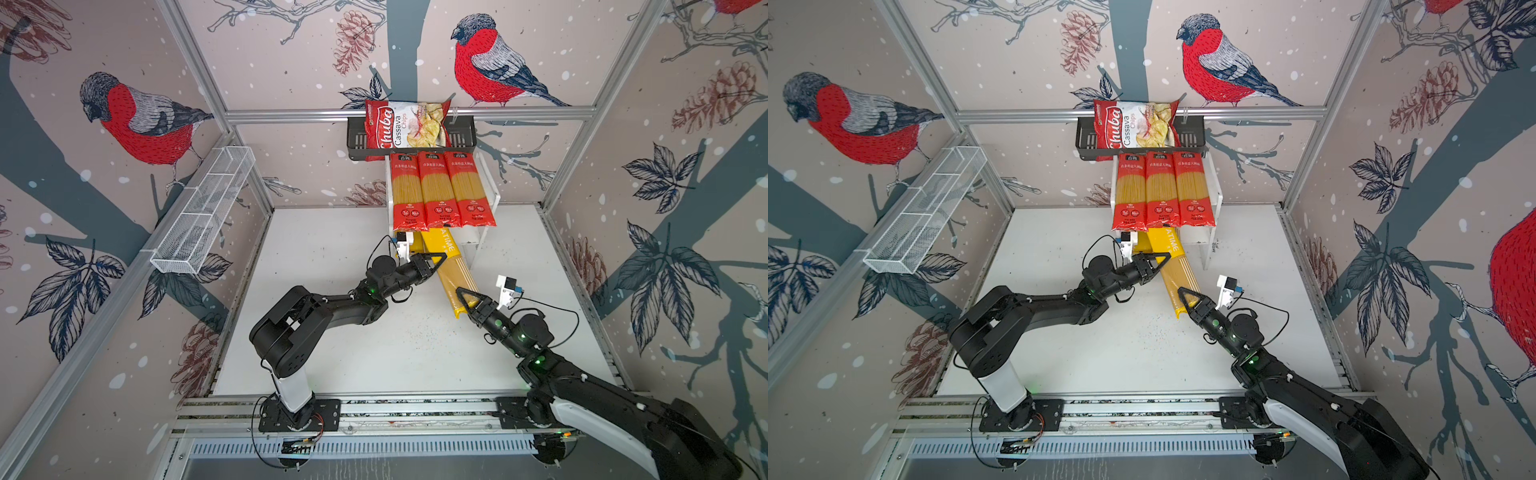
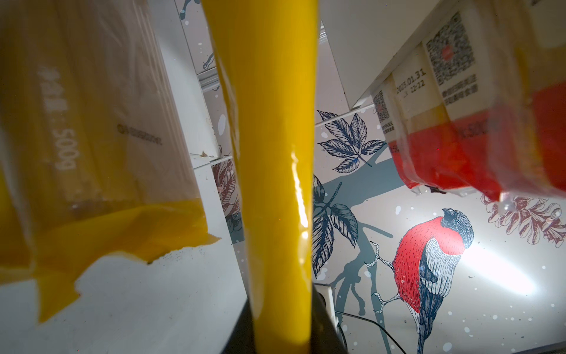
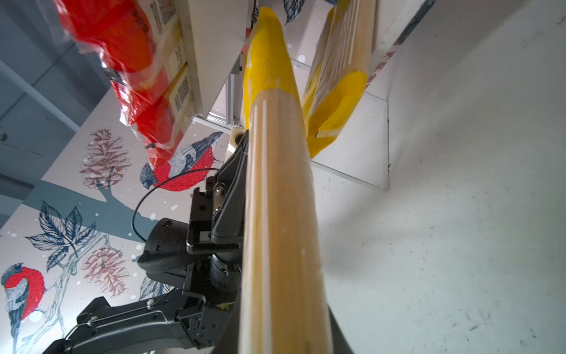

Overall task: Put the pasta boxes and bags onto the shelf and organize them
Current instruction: 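Lower the bag into the shelf front beside the other yellow bags, then push the bag under the shelf with the right gripper while the left withdraws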

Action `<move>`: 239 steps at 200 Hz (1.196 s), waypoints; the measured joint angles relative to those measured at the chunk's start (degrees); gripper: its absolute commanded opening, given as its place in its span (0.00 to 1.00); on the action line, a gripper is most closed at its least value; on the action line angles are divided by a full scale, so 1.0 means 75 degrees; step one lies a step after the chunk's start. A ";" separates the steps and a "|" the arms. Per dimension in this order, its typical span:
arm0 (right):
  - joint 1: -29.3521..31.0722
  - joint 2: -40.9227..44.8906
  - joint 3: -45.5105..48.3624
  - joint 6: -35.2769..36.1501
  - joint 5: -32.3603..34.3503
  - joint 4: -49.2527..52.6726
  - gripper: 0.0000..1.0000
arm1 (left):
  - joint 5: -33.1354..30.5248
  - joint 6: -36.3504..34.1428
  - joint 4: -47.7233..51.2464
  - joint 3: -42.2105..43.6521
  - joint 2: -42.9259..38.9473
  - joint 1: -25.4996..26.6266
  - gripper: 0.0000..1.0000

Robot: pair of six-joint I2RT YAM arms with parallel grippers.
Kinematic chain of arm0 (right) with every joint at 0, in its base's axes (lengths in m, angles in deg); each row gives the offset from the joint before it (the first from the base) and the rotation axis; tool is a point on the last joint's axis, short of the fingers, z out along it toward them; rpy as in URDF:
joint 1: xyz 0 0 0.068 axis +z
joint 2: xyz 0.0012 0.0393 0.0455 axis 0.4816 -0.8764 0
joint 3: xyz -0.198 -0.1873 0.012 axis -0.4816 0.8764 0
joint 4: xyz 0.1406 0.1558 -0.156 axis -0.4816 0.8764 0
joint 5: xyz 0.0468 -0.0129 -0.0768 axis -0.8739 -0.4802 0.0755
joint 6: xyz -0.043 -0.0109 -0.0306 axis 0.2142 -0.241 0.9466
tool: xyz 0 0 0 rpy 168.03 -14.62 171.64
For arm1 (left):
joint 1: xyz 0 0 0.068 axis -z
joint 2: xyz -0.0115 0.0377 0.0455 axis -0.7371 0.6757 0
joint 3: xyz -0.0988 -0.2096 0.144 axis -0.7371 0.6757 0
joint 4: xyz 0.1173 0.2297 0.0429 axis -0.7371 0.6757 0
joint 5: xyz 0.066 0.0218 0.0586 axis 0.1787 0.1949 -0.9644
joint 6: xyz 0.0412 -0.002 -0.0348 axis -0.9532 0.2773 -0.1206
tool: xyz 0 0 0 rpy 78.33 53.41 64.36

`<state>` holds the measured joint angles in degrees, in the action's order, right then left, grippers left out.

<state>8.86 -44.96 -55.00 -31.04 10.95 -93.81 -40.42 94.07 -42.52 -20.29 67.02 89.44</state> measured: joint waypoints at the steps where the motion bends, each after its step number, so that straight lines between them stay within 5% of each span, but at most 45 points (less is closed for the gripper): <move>1: -0.0006 0.0009 -0.0003 -0.0003 0.0009 0.0000 0.18 | 0.0000 -0.0003 0.0003 -0.0006 0.0003 -0.0003 0.31; 57: -0.0662 -0.0187 -0.0691 0.0198 0.0207 0.0577 0.11 | 0.0055 -0.0385 0.0111 -0.0131 -0.0274 -0.0172 0.46; 113: -0.1795 -0.1743 -0.1291 0.0224 0.0146 0.0737 0.10 | 0.0012 -0.0635 0.0274 0.0685 -0.0930 -0.0224 0.47; 180: -0.1912 -0.2754 -0.2361 0.0230 0.0125 0.0845 0.16 | -0.0283 -0.1431 0.1209 0.1827 -0.2576 -0.0117 0.49; 208: -0.2057 -0.3404 -0.3028 0.0248 0.0166 0.0781 0.21 | -0.0522 -0.1807 0.1769 0.2113 -0.3118 -0.0041 0.49; 239: -0.2259 -0.4310 -0.3305 0.0184 0.0026 0.0510 0.46 | -0.0781 -0.2063 0.2229 0.2436 -0.3518 -0.0026 0.49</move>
<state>-8.08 -77.29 -79.79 -29.66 11.15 -89.98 -46.27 78.59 -25.80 -2.02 40.64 89.25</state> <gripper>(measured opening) 0.388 0.488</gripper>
